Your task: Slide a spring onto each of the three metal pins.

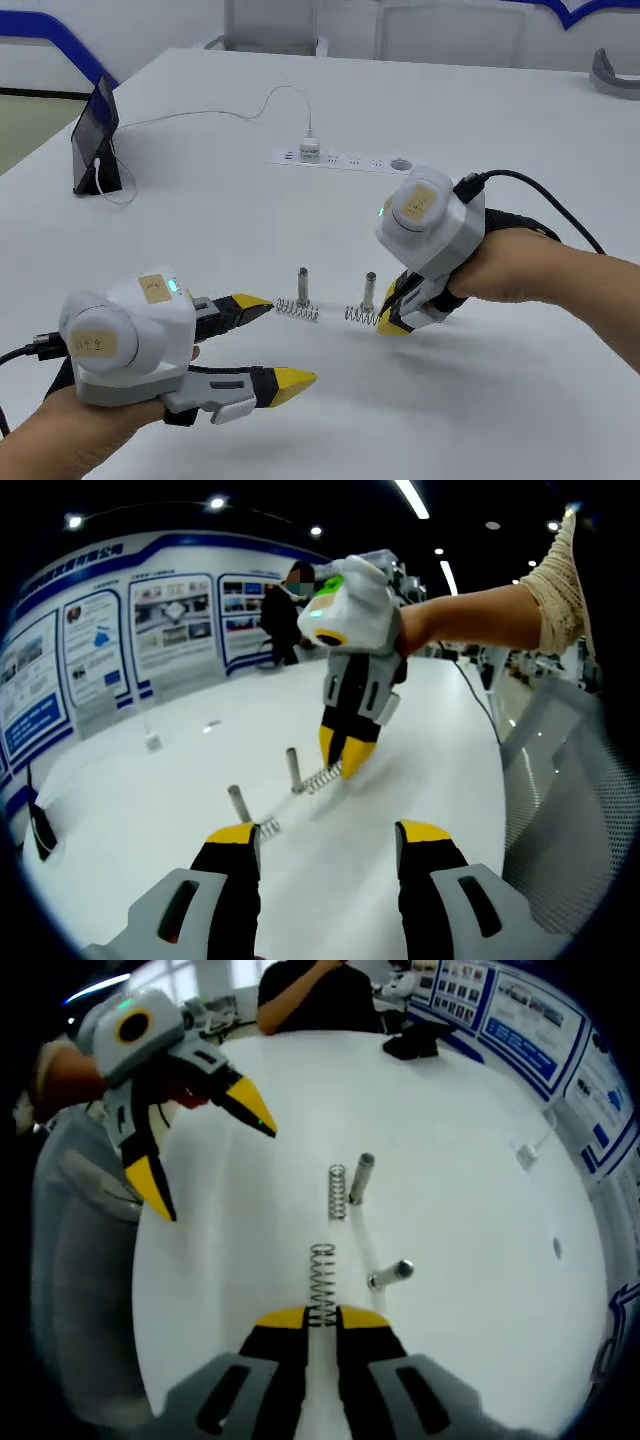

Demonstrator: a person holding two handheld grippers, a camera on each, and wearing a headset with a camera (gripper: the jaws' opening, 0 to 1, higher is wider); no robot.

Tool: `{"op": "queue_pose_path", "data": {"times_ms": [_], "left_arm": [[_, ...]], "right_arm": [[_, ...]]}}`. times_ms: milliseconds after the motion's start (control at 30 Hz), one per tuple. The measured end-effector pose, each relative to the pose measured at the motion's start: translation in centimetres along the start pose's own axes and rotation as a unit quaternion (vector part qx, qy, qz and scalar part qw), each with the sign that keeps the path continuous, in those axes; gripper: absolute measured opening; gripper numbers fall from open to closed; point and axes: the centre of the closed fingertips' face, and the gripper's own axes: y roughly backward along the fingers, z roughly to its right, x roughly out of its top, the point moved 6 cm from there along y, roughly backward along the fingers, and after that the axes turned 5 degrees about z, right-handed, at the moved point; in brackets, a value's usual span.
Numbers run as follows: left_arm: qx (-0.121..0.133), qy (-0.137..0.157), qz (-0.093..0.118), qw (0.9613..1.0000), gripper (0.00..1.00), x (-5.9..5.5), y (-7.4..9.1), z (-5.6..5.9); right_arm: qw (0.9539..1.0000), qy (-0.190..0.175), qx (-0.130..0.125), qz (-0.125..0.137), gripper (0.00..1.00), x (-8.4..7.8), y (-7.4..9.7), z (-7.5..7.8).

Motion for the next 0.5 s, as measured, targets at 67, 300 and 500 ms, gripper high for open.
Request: {"op": "queue_pose_path", "data": {"times_ms": [67,300,500], "left_arm": [[-0.004,-0.003,0.001,1.0,0.55,0.2,-0.3,0.1],[-0.02,-0.015,0.004,0.9997,0.54,1.0,-1.2,0.7],[-0.032,-0.026,0.007,0.9991,0.52,1.4,-1.7,1.2]], "right_arm": [[1.0,0.007,0.002,0.001,0.12,0.3,0.6,-0.4],[0.9993,0.034,0.013,0.003,0.12,1.1,2.3,-1.8],[0.9981,0.058,0.021,0.0,0.12,1.6,3.2,-2.8]]}}
